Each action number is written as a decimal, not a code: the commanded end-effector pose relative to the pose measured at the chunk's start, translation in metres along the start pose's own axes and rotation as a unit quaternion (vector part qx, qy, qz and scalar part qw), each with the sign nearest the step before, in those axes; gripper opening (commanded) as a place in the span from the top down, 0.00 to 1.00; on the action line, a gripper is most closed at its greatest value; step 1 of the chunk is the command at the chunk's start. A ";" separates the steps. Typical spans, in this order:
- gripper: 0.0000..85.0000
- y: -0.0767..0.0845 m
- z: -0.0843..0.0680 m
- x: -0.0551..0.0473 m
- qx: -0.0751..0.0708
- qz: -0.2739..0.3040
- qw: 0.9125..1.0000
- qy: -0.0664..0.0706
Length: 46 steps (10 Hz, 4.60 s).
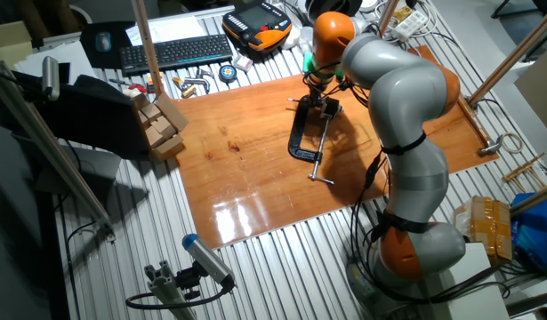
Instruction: Insert the pencil into the pencil sharpener
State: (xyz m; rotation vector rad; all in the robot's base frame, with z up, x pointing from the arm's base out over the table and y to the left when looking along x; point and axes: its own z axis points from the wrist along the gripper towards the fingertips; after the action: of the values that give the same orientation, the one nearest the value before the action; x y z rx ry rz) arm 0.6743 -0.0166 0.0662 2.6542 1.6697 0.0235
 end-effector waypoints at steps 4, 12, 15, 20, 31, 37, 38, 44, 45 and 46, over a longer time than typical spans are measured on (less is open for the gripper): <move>0.60 0.000 0.000 0.000 0.000 -0.003 1.000 -0.001; 0.40 -0.001 0.001 0.000 -0.005 -0.010 1.000 -0.001; 0.40 -0.001 0.000 0.000 -0.007 -0.015 1.000 0.000; 0.60 0.000 -0.008 0.005 -0.013 -0.018 1.000 -0.003; 1.00 -0.009 -0.042 0.028 -0.024 -0.076 0.997 0.000; 1.00 -0.016 -0.046 0.028 -0.021 -0.371 0.929 0.007; 1.00 -0.018 -0.046 0.028 -0.021 -0.423 0.906 0.002; 1.00 -0.022 -0.050 0.027 -0.006 -0.643 0.766 -0.009; 1.00 -0.023 -0.051 0.027 -0.007 -0.645 0.764 -0.006; 1.00 -0.023 -0.051 0.026 -0.008 -0.648 0.762 -0.007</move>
State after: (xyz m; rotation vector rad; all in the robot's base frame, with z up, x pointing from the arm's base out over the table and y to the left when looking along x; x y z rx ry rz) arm 0.6634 0.0170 0.1187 1.9397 2.4276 -0.0099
